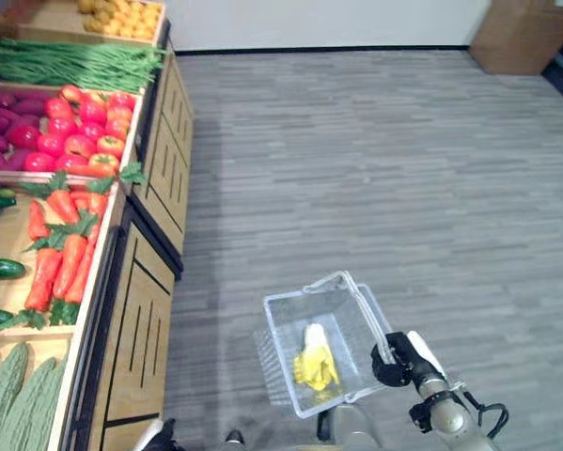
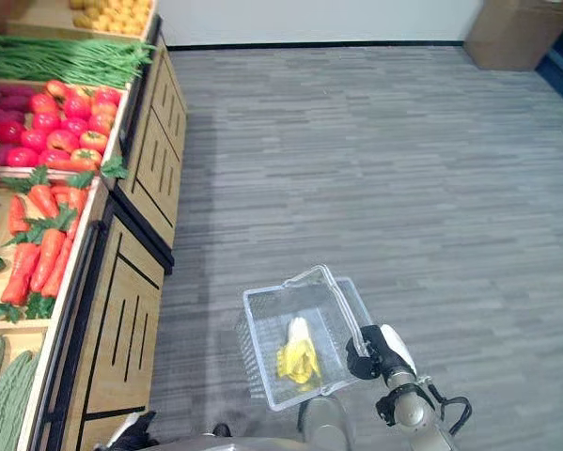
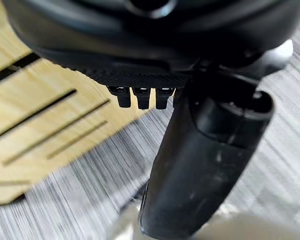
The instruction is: Get the vegetables into the basket
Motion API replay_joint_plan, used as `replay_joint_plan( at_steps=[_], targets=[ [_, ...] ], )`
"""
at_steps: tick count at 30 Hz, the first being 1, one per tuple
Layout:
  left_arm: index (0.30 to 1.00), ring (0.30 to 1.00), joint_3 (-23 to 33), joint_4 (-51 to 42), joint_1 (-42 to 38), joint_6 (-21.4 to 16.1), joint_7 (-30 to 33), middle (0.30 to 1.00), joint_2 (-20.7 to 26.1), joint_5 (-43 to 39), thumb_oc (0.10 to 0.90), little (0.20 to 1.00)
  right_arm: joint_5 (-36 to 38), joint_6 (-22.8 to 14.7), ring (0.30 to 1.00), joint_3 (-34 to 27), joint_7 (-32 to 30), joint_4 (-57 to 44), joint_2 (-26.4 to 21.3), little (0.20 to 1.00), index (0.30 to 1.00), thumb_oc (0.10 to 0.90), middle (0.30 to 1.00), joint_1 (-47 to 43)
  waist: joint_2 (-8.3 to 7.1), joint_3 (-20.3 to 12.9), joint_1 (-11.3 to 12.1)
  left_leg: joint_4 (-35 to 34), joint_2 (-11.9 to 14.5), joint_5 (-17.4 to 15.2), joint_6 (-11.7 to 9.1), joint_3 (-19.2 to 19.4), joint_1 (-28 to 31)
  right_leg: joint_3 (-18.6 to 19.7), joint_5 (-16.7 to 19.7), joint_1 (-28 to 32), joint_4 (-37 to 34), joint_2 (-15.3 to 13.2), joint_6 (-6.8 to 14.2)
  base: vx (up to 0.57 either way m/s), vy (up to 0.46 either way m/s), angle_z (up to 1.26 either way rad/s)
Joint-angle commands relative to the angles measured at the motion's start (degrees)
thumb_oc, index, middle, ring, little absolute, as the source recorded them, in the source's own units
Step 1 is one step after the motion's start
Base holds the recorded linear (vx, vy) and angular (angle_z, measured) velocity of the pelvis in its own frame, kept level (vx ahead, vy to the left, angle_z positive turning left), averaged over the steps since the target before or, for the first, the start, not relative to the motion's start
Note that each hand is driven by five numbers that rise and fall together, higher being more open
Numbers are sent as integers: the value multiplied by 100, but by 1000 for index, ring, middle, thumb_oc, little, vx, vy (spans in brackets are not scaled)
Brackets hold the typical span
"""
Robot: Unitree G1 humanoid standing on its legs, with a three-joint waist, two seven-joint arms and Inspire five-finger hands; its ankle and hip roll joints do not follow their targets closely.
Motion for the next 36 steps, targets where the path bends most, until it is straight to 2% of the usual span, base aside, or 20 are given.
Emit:
replay_joint_plan(
  at_steps=[1, 2, 3, 4, 8, 10, 13, 14, 15, 18, 19, 21, 22, 23, 24, 28, 30, 31, 33, 36],
  targets=[
    [1000, 1000, 97, -112, -163, -41, 111, 1000, 262, 48, 900, 1000, 37, -467, 300, -451, -301, -893, -546, 300, 300, 400, 300, -80, -134, 26, -85, 510, -230, 690, -131, -272, -110, 17, -214, 46, 464, -145, 405, 186, -159, 23],
    [1000, 1000, 89, -121, -171, -34, 100, 1000, 246, 34, 900, 1000, 54, -465, 300, -490, -305, -913, -584, 300, 300, 400, 300, -62, -119, 22, -90, 650, -188, 805, -190, -319, -159, -35, -306, 100, 487, -104, 342, 373, -333, 10],
    [1000, 1000, 66, -148, -188, -36, 115, 1000, 226, 22, 900, 1000, 59, -483, 300, -558, -324, -929, -674, 300, 300, 400, 300, 22, -118, 36, -89, 1121, -38, 1161, -310, -313, -322, -129, -510, 249, 546, -37, 183, 267, -247, 8],
    [1000, 1000, 63, -149, -187, -36, 115, 1000, 225, 22, 900, 1000, 59, -484, 300, -562, -323, -930, -676, 300, 300, 400, 300, 26, -113, 36, -98, 1144, -30, 1152, -317, -329, -337, -143, -517, 249, 553, -33, 176, 281, -261, 25],
    [1000, 1000, 41, -237, -216, -3, 148, 1000, 196, -114, 900, 1000, 58, -447, 300, -663, -380, -915, -758, 300, 300, 400, 300, 160, -174, 150, -64, 2069, 101, 1597, -354, -288, -797, -228, -926, 618, 634, 82, -81, 229, -210, 21],
    [1000, 1000, -17, -288, -238, 10, 163, 1000, 190, -104, 900, 1000, 61, -426, 300, -731, -406, -908, -771, 300, 300, 400, 300, 223, -239, 212, 19, 2023, 35, 1450, -253, -220, -1222, -233, -1003, 839, 586, 35, -60, 271, -130, 21],
    [1000, 1000, -11, -296, -207, -15, 207, 1000, 213, -78, 900, 1000, -26, -433, 300, -745, -433, -897, -791, 300, 300, 400, 300, 265, -318, 207, 231, 1189, -72, 1077, -75, -100, -2061, -123, -1159, 1215, 372, -21, 63, 447, -6, 4],
    [1000, 1000, -24, -263, -157, -10, 234, 1000, 201, 17, 900, 1000, -102, -449, 300, -713, -478, -817, -786, 300, 300, 400, 300, 272, -271, 176, 350, 424, -19, 1307, -110, -108, -2269, -66, -1294, 1422, 325, -3, 113, 472, 127, -32],
    [1000, 1000, -32, -249, -136, -11, 245, 1000, 194, 42, 900, 1000, -128, -453, 300, -689, -493, -781, -776, 300, 300, 400, 300, 283, -241, 170, 397, 98, 45, 1535, -171, -113, -2322, -43, -1363, 1535, 325, 22, 134, 371, 104, -43],
    [1000, 1000, 17, -231, -93, 2, 251, 1000, 209, 55, 900, 1000, -178, -438, 300, -665, -473, -769, -771, 300, 300, 400, 300, 312, -226, 136, 459, -366, 130, 1833, -269, -35, -2308, 59, -1486, 1759, 325, 30, 171, 325, 103, -67],
    [1000, 1000, 35, -205, -34, 16, 235, 1000, 230, 90, 900, 1000, -212, -416, 300, -636, -441, -730, -767, 300, 300, 400, 300, 312, -227, 61, 461, -354, 200, 1882, -275, 152, -2266, 137, -1575, 1916, 359, 29, 204, 340, 142, -51],
    [1000, 1000, 35, -205, -31, 15, 236, 1000, 231, 91, 900, 1000, -213, -413, 300, -636, -440, -734, -765, 300, 300, 400, 300, 315, -235, 68, 480, -356, 200, 1876, -276, 176, -2246, 157, -1577, 1922, 361, 21, 206, 240, 123, -41],
    [1000, 1000, 42, -175, 40, 40, 227, 1000, 244, 162, 900, 1000, -281, -377, 300, -619, -401, -733, -691, 300, 300, 400, 300, 384, -270, -49, 492, -291, 133, 1756, -146, 354, -2164, 217, -1658, 2041, 436, -84, 297, 482, 305, -43],
    [1000, 1000, 26, -169, 42, 60, 227, 1000, 265, 235, 900, 1000, -292, -352, 300, -633, -380, -727, -605, 300, 300, 400, 300, 445, -337, -117, 462, -206, 11, 1628, -15, 465, -2124, 297, -1517, 2034, 637, -250, 376, 484, 309, -43],
    [1000, 1000, 25, -168, 42, 60, 227, 1000, 268, 235, 900, 1000, -292, -350, 300, -634, -379, -729, -601, 300, 300, 400, 300, 447, -348, -120, 472, -200, 3, 1619, -10, 479, -2124, 308, -1524, 2027, 647, -263, 382, 347, 258, -31],
    [1000, 1000, -18, -268, 43, 21, 185, 1000, 329, 238, 900, 1000, -328, -339, 300, -590, -308, -731, -520, 300, 300, 400, 300, 413, -537, -176, 497, -11, -316, 1206, 261, 698, -2029, 495, -884, 1832, 959, -583, 626, 225, 206, -8],
    [1000, 1000, -50, -334, -27, 41, 182, 1000, 375, 223, 900, 1000, -322, -316, 300, -539, -342, -702, -481, 300, 300, 400, 300, 307, -532, -128, 486, -131, -408, 1154, 357, 807, -1918, 568, -544, 1513, 1536, -618, 702, 110, 182, -18],
    [1000, 1000, -47, -333, -32, 41, 181, 1000, 376, 223, 900, 1000, -322, -318, 300, -536, -344, -695, -479, 300, 300, 400, 300, 297, -536, -130, 496, -142, -409, 1160, 361, 820, -1919, 585, -553, 1486, 1565, -622, 706, 122, 227, -13],
    [1000, 1000, -65, -354, -216, 95, 207, 1000, 488, 183, 900, 1000, -318, -300, 300, -410, -354, -785, -381, 300, 300, 400, 300, 148, -500, 25, 358, -355, -540, 927, 512, 882, -1476, 554, -46, 900, 2398, -558, 721, 219, 280, 1],
    [1000, 1000, -47, -387, -250, 94, 208, 1000, 515, 140, 900, 1000, -327, -296, 300, -400, -333, -781, -373, 300, 300, 400, 300, 155, -435, 110, 286, -407, -579, 815, 529, 844, -1212, 410, -90, 591, 2479, -505, 652, 201, 114, 11]
  ],
)
